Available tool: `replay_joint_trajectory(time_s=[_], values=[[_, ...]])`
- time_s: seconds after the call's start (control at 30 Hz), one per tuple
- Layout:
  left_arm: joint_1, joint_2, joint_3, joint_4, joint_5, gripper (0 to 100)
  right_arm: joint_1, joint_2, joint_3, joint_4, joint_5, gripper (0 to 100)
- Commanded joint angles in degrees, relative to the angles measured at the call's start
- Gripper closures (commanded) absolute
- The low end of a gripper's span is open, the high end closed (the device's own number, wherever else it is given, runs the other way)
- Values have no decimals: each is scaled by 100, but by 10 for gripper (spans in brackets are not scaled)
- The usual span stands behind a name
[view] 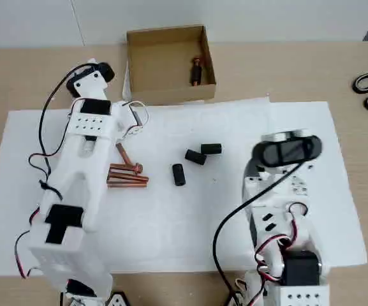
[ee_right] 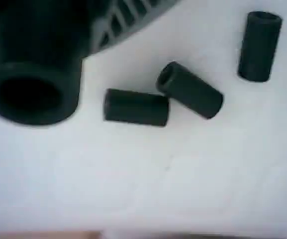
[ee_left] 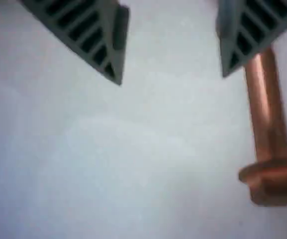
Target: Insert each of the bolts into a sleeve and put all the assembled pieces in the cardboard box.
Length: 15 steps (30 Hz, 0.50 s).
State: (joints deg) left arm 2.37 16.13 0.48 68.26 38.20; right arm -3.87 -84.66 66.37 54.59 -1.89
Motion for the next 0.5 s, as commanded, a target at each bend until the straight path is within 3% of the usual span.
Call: replay_joint_trajectory(time_s=[0.0,0.47], values=[[-9,149,-453,0,26,870,259,-84,-26,-101,-229,995],[-246,501,-567,264,0,870,374,-92,-53,277,-527,995]])
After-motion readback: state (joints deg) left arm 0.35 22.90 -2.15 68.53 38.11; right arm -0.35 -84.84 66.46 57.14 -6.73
